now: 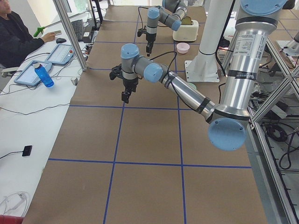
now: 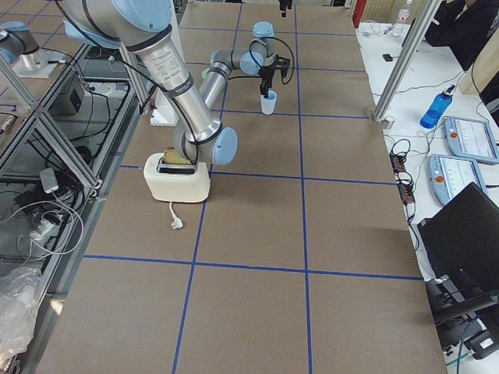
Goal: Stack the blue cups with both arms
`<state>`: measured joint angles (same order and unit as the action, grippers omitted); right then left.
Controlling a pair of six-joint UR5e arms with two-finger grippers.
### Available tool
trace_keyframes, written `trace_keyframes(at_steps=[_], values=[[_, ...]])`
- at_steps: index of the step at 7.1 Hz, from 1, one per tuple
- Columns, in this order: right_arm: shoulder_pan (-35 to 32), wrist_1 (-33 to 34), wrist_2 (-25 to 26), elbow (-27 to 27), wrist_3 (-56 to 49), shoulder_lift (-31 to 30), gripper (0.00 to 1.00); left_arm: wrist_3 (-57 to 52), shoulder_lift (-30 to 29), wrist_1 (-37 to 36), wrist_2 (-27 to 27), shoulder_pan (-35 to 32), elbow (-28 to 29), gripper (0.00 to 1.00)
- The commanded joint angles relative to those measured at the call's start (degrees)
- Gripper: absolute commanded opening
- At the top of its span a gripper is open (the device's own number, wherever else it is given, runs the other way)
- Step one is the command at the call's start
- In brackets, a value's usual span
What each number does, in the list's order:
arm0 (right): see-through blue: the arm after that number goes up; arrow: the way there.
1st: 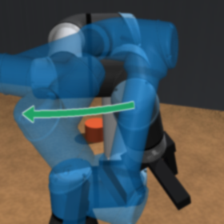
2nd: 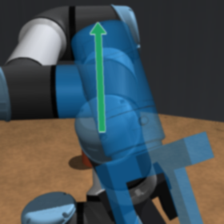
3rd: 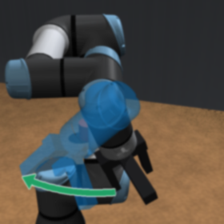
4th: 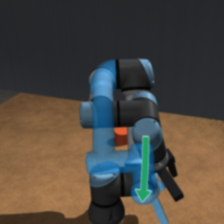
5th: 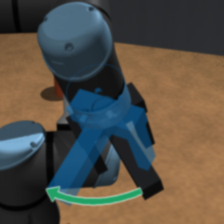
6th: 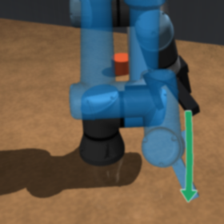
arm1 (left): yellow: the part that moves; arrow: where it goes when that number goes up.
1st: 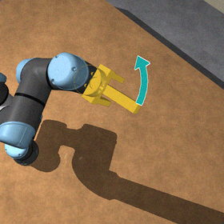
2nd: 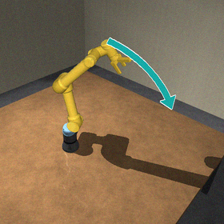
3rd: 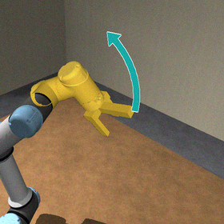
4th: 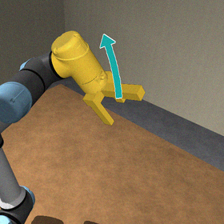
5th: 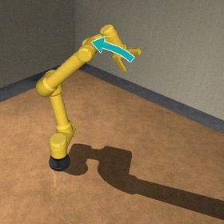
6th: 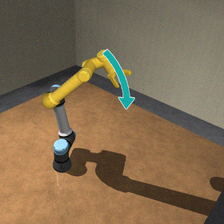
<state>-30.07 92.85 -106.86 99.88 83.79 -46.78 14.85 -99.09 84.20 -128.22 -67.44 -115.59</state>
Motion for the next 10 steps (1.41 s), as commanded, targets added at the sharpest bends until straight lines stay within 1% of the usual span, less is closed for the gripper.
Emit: trace_keyframes(at_steps=[1, 2, 3, 4, 5, 6, 7, 8, 9, 10], values=[[-3.4, 0.0, -0.6, 0.0, -3.8, -0.5, 1.0, 0.0, 0.0, 0.0, 0.0, -0.4, -0.1, 0.98], [-8.2, 0.2, -3.7, 0.2, -11.7, -2.9, 1.0, -1.3, 0.5, -0.1, 0.0, -1.5, 0.1, 0.98], [-14.0, 0.1, -8.1, 0.0, -19.9, -5.4, 1.0, -4.7, 2.0, 0.1, 0.0, -3.1, 0.8, 0.98], [-18.9, 0.1, -10.4, 0.0, -27.9, -9.5, 1.0, -8.0, 2.8, -0.1, -0.1, -5.9, 1.6, 0.98], [-22.8, 0.1, -11.1, 0.0, -35.4, -13.0, 1.0, -11.7, 4.2, 0.1, -3.4, -8.1, 3.3, 0.98], [-27.3, 0.0, -13.5, -1.9, -40.8, -15.0, 1.0, -14.7, 4.4, 0.2, -6.8, -12.1, 5.8, 0.97], [-32.2, 0.0, -15.5, -4.8, -50.1, -16.6, 1.0, -16.0, 5.8, 0.2, -7.4, -13.4, 6.2, 0.98], [-37.2, 0.0, -18.9, -8.9, -57.5, -16.9, 1.0, -15.9, 5.9, 0.2, -7.3, -14.3, 6.2, 0.98], [-41.8, -2.2, -22.8, -14.4, -66.4, -17.8, 1.0, -15.4, 5.8, 0.1, -7.0, -15.3, 6.3, 0.98], [-45.6, -9.6, -25.4, -21.9, -72.5, -19.7, 1.0, -14.7, 5.8, 0.0, -7.0, -15.4, 6.7, 0.98]])
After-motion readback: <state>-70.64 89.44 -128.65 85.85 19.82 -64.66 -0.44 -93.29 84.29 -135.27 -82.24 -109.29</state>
